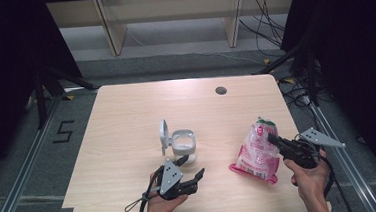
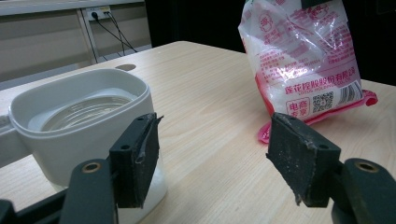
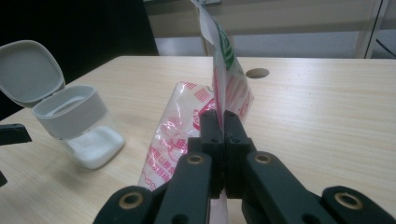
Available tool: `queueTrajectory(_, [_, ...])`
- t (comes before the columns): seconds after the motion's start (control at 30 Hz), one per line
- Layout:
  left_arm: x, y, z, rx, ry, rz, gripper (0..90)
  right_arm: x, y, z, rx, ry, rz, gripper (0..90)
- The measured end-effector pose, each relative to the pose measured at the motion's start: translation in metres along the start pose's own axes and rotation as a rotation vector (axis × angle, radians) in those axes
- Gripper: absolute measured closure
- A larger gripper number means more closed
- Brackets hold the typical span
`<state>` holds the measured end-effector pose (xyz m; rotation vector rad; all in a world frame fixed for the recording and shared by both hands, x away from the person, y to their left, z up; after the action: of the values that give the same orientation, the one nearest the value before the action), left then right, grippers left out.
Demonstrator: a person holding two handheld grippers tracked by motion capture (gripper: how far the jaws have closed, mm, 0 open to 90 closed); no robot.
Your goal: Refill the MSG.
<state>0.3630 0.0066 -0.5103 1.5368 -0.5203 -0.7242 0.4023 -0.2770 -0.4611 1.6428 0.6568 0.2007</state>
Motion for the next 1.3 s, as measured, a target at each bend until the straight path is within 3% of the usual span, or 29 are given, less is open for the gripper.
queueTrajectory(0.03, [0.0,0.0,-0.002,0.018,0.0,-0.003,33.2,0.0,-0.001,-0.001,0.018,-0.018,-0.005,90.0])
queueTrajectory(0.07, [-0.001,-0.001,-0.001,-0.002,0.014,-0.005,33.1,-0.001,-0.002,0.001,-0.006,-0.022,-0.016,90.0])
queueTrajectory(0.17, [-0.002,-0.002,-0.003,-0.001,0.017,-0.003,32.9,0.0,-0.004,0.004,-0.033,-0.046,-0.017,90.0])
queueTrajectory(0.2, [-0.001,-0.002,-0.002,-0.018,0.011,0.009,32.9,0.0,-0.005,0.004,-0.025,-0.033,-0.018,90.0])
queueTrajectory(0.27, [-0.003,-0.003,-0.004,-0.006,0.017,0.002,32.7,-0.002,-0.009,0.005,-0.004,-0.058,-0.041,90.0])
queueTrajectory(0.33, [-0.004,-0.003,-0.004,-0.019,0.018,-0.006,32.7,-0.001,-0.01,0.009,-0.025,-0.058,-0.038,90.0])
queueTrajectory(0.37, [-0.005,-0.003,-0.005,-0.013,0.019,-0.004,32.7,-0.001,-0.012,0.008,0.003,-0.062,-0.042,90.0])
queueTrajectory(0.4, [-0.005,-0.003,-0.006,-0.006,0.019,-0.006,32.7,-0.001,-0.012,0.011,-0.03,-0.047,-0.036,90.0])
queueTrajectory(0.47, [-0.006,-0.004,-0.007,-0.005,0.021,-0.011,32.7,-0.001,-0.015,0.013,-0.01,-0.067,-0.043,90.0])
queueTrajectory(0.5, [-0.006,-0.005,-0.006,-0.025,0.026,-0.006,32.7,-0.002,-0.016,0.013,-0.006,-0.062,-0.053,90.0])
queueTrajectory(0.57, [-0.007,-0.005,-0.008,-0.007,0.019,-0.01,32.7,-0.003,-0.017,0.015,-0.016,-0.058,-0.053,90.0])
queueTrajectory(0.6, [-0.007,-0.006,-0.008,-0.029,0.024,-0.01,32.8,-0.002,-0.019,0.016,-0.016,-0.072,-0.064,90.0])
queueTrajectory(0.67, [-0.008,-0.006,-0.009,-0.015,0.02,-0.007,33.1,-0.001,-0.022,0.017,0.002,-0.079,-0.066,90.0])
queueTrajectory(0.73, [-0.008,-0.005,-0.011,0.005,0.017,-0.004,33.2,-0.001,-0.023,0.02,-0.016,-0.084,-0.067,90.0])
queueTrajectory(0.77, [-0.008,-0.006,-0.011,-0.021,0.028,-0.003,33.2,-0.001,-0.024,0.021,-0.02,-0.087,-0.074,89.9])
queueTrajectory(0.83, [-0.01,-0.007,-0.012,-0.015,0.027,-0.017,33.1,0.0,-0.025,0.02,0.012,-0.092,-0.077,89.9])
queueTrajectory(0.87, [-0.009,-0.007,-0.011,-0.024,0.021,-0.004,33.0,0.0,-0.025,0.022,-0.007,-0.089,-0.077,89.9])
queueTrajectory(0.9, [-0.009,-0.007,-0.011,-0.037,0.025,-0.004,33.1,-0.001,-0.026,0.021,0.018,-0.105,-0.08,89.8])
queueTrajectory(0.93, [-0.009,-0.007,-0.011,-0.035,0.026,-0.006,33.0,0.0,-0.026,0.025,-0.025,-0.107,-0.073,89.7])
queueTrajectory(1.0, [-0.01,-0.008,-0.011,-0.034,0.028,-0.019,33.0,0.0,-0.028,0.026,-0.025,-0.11,-0.086,89.4])
queueTrajectory(1.03, [-0.009,-0.008,-0.011,-0.039,0.024,-0.009,33.0,0.001,-0.028,0.026,-0.022,-0.091,-0.083,89.2])
queueTrajectory(1.07, [-0.009,-0.007,-0.011,-0.038,0.022,-0.006,33.0,0.0,-0.03,0.028,-0.008,-0.119,-0.084,88.9])
queueTrajectory(1.1, [-0.01,-0.007,-0.011,-0.034,0.027,-0.014,33.0,-0.001,-0.031,0.028,0.016,-0.123,-0.093,88.6])
queueTrajectory(1.13, [-0.011,-0.008,-0.012,-0.032,0.027,-0.019,32.9,0.0,-0.032,0.031,0.008,-0.12,-0.08,88.4])
queueTrajectory(1.17, [-0.011,-0.008,-0.013,-0.017,0.021,-0.023,32.9,0.0,-0.032,0.033,0.03,-0.11,-0.07,88.1])
queueTrajectory(1.2, [-0.012,-0.008,-0.013,-0.028,0.024,-0.023,32.8,0.001,-0.033,0.031,0.071,-0.111,-0.057,87.4])
queueTrajectory(1.27, [-0.014,-0.007,-0.016,-0.012,0.026,-0.023,32.8,0.001,-0.035,0.037,0.042,-0.122,-0.053,86.1])
queueTrajectory(1.3, [-0.014,-0.007,-0.016,-0.031,0.032,-0.021,32.9,0.0,-0.037,0.034,0.082,-0.125,-0.063,84.7])
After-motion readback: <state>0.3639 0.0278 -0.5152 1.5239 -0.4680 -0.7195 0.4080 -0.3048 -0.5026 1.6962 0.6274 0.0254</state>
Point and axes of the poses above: each handheld gripper's, and its own axes: x roughly forward along the jaws, y roughly out of its top, z roughly to its right, the point moved 8 cm from there along x, roughly forward along the jaws, and after that the axes turned 6 degrees about z, right-handed, at the moved point
